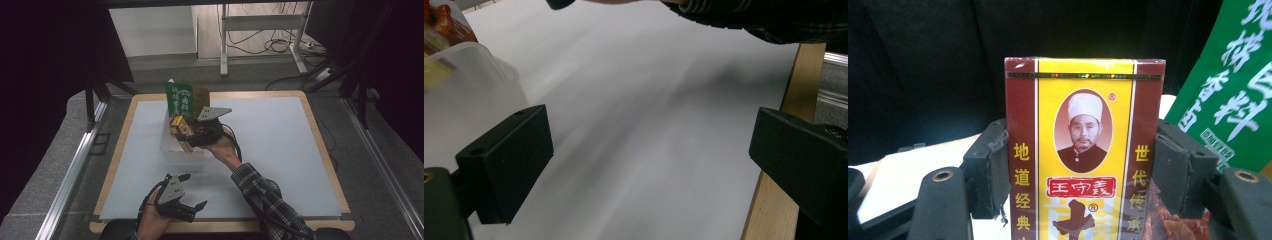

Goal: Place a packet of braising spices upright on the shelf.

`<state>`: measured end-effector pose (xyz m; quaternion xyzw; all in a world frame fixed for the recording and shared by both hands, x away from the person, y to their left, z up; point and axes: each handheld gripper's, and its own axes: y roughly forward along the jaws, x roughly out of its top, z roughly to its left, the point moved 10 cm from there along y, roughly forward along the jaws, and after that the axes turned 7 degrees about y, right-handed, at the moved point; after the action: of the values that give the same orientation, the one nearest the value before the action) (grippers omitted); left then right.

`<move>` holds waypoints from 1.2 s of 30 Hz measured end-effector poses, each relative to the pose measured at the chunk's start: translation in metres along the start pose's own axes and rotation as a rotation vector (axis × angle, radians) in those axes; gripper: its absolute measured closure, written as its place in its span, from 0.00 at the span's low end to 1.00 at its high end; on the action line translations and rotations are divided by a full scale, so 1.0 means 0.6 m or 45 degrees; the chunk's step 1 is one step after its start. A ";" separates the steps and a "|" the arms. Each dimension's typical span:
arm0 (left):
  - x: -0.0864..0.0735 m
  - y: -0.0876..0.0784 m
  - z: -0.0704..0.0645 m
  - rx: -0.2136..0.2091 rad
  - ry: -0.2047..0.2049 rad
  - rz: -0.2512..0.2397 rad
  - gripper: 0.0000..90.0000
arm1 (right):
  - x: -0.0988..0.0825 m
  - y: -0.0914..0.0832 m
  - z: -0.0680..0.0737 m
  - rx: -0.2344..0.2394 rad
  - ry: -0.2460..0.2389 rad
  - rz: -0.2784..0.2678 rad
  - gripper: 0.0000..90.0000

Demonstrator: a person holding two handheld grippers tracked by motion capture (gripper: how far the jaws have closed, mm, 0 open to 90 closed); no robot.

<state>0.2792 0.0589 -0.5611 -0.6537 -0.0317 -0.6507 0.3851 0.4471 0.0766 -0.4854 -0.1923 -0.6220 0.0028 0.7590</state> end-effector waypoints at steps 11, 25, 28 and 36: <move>-0.001 0.001 -0.001 -0.003 0.003 0.008 0.04 | -0.007 -0.009 0.000 -0.027 0.022 -0.001 0.35; -0.003 0.003 -0.003 -0.009 0.007 0.017 0.04 | -0.065 -0.019 -0.018 -0.009 0.037 0.028 0.36; -0.003 0.004 -0.004 -0.012 0.013 0.022 0.04 | -0.072 -0.028 -0.024 -0.009 0.088 0.003 0.36; -0.003 0.005 -0.007 -0.016 0.021 0.026 0.04 | -0.088 -0.035 -0.029 -0.039 0.124 0.034 0.36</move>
<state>0.2773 0.0552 -0.5646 -0.6509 -0.0178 -0.6524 0.3879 0.4464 0.0391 -0.5314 -0.2120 -0.5818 -0.0058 0.7852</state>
